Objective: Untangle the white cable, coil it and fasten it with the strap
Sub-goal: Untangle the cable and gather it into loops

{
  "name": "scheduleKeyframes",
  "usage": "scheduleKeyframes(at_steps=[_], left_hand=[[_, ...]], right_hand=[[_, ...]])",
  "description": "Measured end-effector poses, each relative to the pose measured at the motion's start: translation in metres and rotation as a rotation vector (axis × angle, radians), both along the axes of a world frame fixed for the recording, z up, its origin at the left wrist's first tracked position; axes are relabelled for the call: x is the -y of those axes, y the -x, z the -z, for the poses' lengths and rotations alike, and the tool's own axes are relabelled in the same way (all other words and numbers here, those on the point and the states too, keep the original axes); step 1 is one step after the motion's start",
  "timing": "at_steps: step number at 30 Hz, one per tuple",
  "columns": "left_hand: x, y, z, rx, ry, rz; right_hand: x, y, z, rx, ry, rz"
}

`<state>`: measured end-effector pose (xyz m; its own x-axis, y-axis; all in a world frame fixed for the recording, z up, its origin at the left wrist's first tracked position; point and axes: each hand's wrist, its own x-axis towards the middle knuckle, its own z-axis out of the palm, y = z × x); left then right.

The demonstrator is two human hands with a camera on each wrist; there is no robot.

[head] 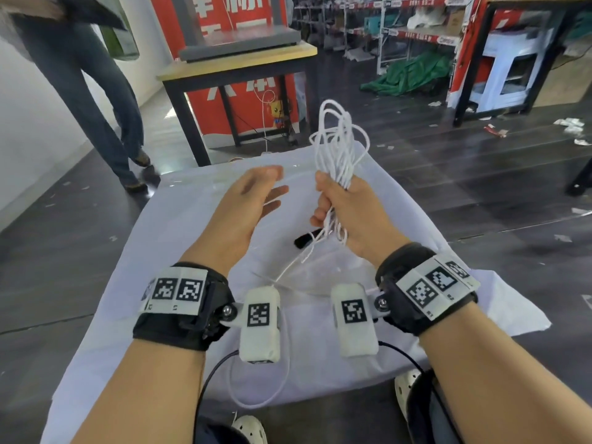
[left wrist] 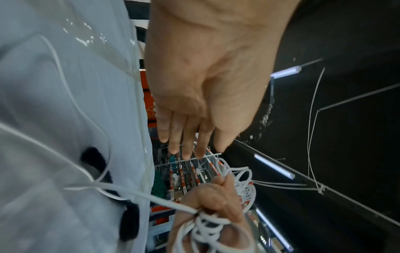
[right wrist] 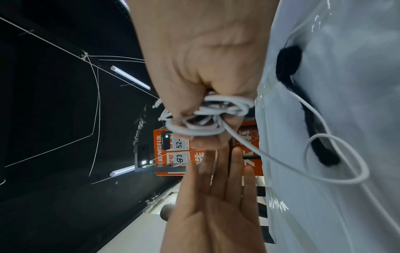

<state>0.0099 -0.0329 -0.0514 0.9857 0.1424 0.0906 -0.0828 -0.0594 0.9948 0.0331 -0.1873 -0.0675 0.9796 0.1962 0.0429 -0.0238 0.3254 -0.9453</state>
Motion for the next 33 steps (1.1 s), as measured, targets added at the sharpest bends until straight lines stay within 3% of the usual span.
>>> scheduleKeyframes(at_steps=[3, 6, 9, 14, 19, 24, 27, 30, 33], left_hand=[[0.011, 0.006, 0.004, -0.044, -0.237, 0.205], [0.021, 0.011, 0.006, -0.136, -0.267, 0.432], [0.021, 0.014, 0.009, -0.176, -0.366, 0.543], [0.009, 0.012, 0.008, -0.221, -0.540, 0.556], [-0.017, 0.012, -0.002, -0.238, -0.436, 0.340], [-0.023, 0.015, -0.008, -0.119, -0.031, 0.263], [-0.020, 0.014, -0.010, -0.080, 0.200, 0.264], [-0.020, 0.012, -0.010, -0.052, 0.259, 0.190], [-0.018, 0.009, -0.008, -0.038, 0.173, 0.049]], right_hand=[[0.001, 0.000, -0.002, -0.016, -0.053, 0.070], [0.004, -0.001, -0.005, -0.021, -0.096, 0.144], [0.008, -0.002, -0.007, 0.006, -0.096, 0.246], [0.020, -0.007, -0.007, 0.096, 0.116, 0.423], [0.038, -0.022, 0.002, 0.181, 0.490, 0.521], [0.037, -0.024, 0.012, 0.186, 0.853, 0.321], [0.029, -0.020, 0.017, 0.166, 0.910, 0.103], [0.024, -0.013, 0.016, 0.143, 0.868, -0.067], [0.020, -0.006, 0.011, 0.139, 0.904, -0.174]])
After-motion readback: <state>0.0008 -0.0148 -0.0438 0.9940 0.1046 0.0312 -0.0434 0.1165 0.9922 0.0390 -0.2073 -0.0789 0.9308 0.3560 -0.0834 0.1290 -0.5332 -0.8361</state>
